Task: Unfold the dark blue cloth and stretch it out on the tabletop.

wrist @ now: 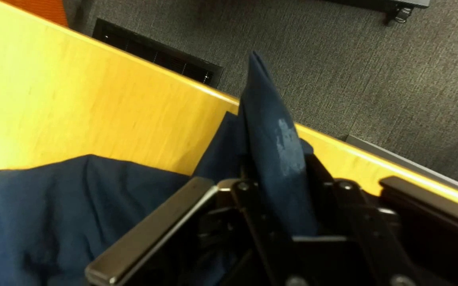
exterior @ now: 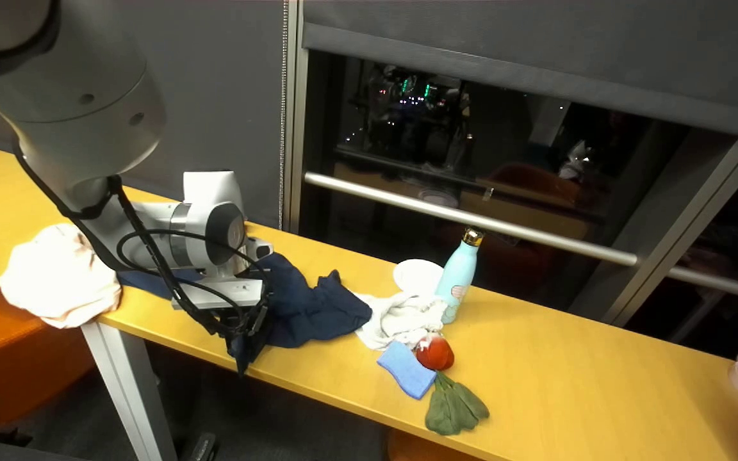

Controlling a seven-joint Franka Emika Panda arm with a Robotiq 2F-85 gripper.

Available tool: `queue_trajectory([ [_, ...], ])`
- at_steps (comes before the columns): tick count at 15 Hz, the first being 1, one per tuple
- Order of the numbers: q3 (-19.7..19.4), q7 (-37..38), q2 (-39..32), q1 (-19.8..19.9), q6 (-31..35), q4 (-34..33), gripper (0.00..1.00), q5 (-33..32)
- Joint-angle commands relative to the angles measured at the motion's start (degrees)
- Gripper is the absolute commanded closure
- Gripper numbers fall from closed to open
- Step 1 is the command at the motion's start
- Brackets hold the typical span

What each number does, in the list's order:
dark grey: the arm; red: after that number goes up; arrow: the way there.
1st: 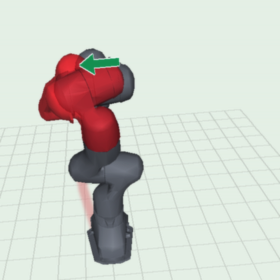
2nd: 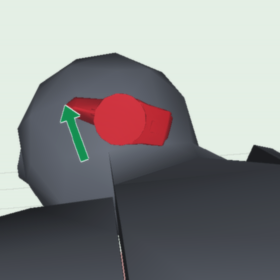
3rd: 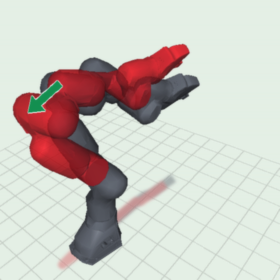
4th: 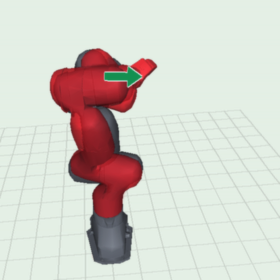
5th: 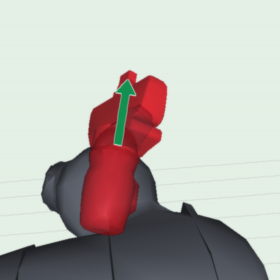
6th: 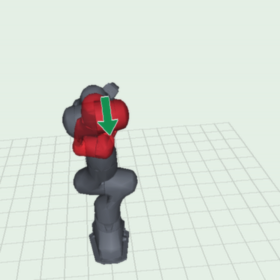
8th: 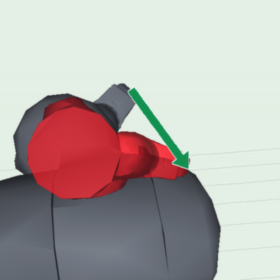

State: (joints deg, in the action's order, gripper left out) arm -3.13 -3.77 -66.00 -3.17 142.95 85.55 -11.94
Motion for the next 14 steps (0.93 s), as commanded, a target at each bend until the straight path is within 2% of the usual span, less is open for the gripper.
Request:
queue_trajectory([
  [1,-2.26,0.85,2.76,-0.87,-1.15,1.58,0.95,-0.75],
  [3,-3.65,1.17,4.19,-1.02,-2.32,1.88,1.00,-1.14],
  [7,-4.94,0.70,7.53,-0.33,-4.29,1.84,0.99,-1.45],
  [12,-2.22,-1.55,11.11,0.89,-8.74,1.05,0.99,-0.23],
  [14,-0.03,-2.95,11.99,0.91,-10.90,1.08,0.99,0.52],
])
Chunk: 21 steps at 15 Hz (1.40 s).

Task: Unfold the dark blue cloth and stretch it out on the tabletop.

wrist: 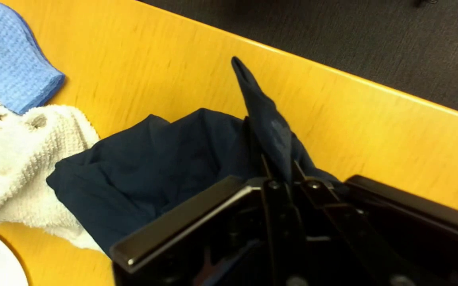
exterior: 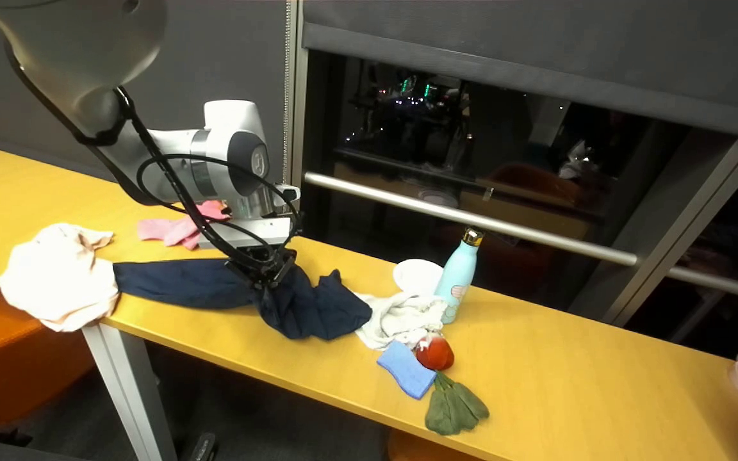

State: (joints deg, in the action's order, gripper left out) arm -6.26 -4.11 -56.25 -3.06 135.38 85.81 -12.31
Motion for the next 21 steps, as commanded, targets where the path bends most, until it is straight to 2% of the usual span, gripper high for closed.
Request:
queue_trajectory([
  [1,4.14,-3.44,2.63,0.75,-4.55,0.96,0.99,1.16],
  [4,7.35,-6.75,3.04,1.07,-9.09,0.76,0.99,2.06],
  [8,8.49,-8.08,1.95,0.35,-18.39,-1.00,0.99,2.20],
  [13,8.92,-9.85,0.41,-0.19,-30.22,-3.88,0.99,1.69],
  [17,6.64,-7.75,-1.62,-1.47,-33.37,-5.01,0.99,-1.49],
  [18,6.01,-7.06,-2.20,-1.79,-32.97,-5.16,0.74,-2.74],
  [21,5.38,-5.89,-3.58,-1.57,-33.24,-6.12,0.56,-3.72],
])
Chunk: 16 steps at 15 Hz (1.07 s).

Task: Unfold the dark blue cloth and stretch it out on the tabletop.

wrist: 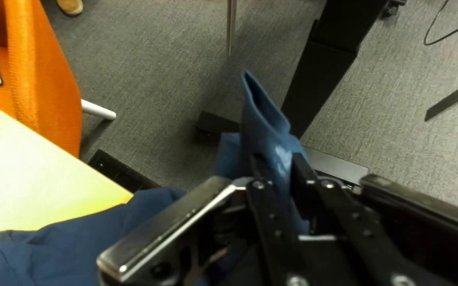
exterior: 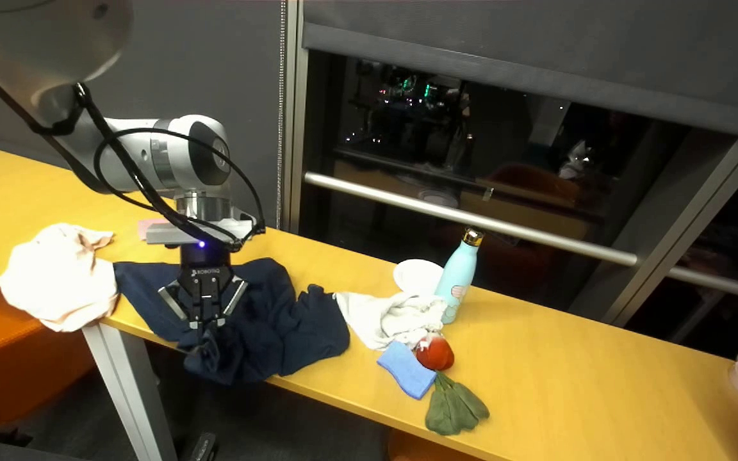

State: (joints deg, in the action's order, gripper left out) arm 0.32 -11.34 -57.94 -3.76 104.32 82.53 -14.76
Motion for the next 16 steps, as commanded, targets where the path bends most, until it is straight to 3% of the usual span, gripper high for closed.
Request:
queue_trajectory([
  [1,-1.48,1.61,-2.23,-0.76,-2.09,-3.49,0.49,-1.54],
  [6,-2.82,4.71,-3.30,0.11,1.86,-8.18,0.11,-1.00],
  [8,-3.25,7.04,-4.88,0.05,4.98,-10.49,0.01,-0.74],
  [16,-4.99,15.13,-12.79,-1.08,21.34,-15.43,0.00,-0.52],
])
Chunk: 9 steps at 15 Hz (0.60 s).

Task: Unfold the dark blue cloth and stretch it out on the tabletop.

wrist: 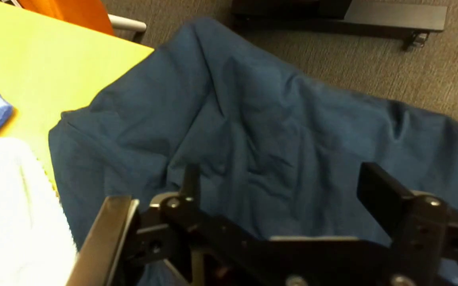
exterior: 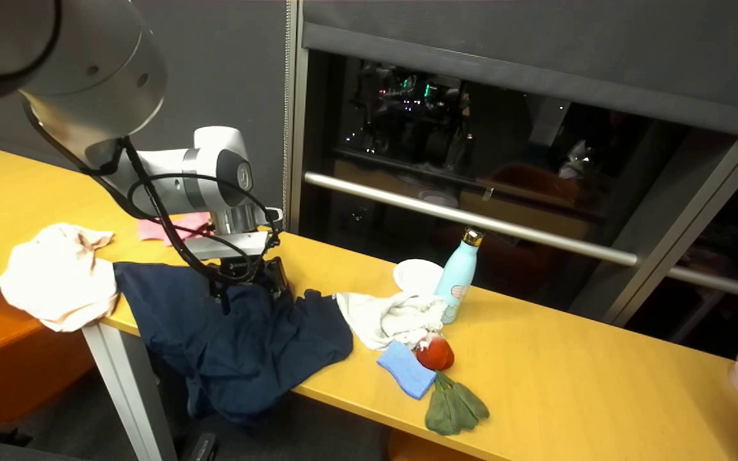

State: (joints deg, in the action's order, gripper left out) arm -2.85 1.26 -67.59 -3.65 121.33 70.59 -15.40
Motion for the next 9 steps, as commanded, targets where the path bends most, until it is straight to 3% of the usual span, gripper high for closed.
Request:
queue_trajectory([
  [1,-2.38,3.64,-4.66,-1.24,6.15,-4.86,0.00,0.26],
  [9,-4.63,11.11,-13.87,-1.81,12.54,-14.61,0.00,2.02],
])
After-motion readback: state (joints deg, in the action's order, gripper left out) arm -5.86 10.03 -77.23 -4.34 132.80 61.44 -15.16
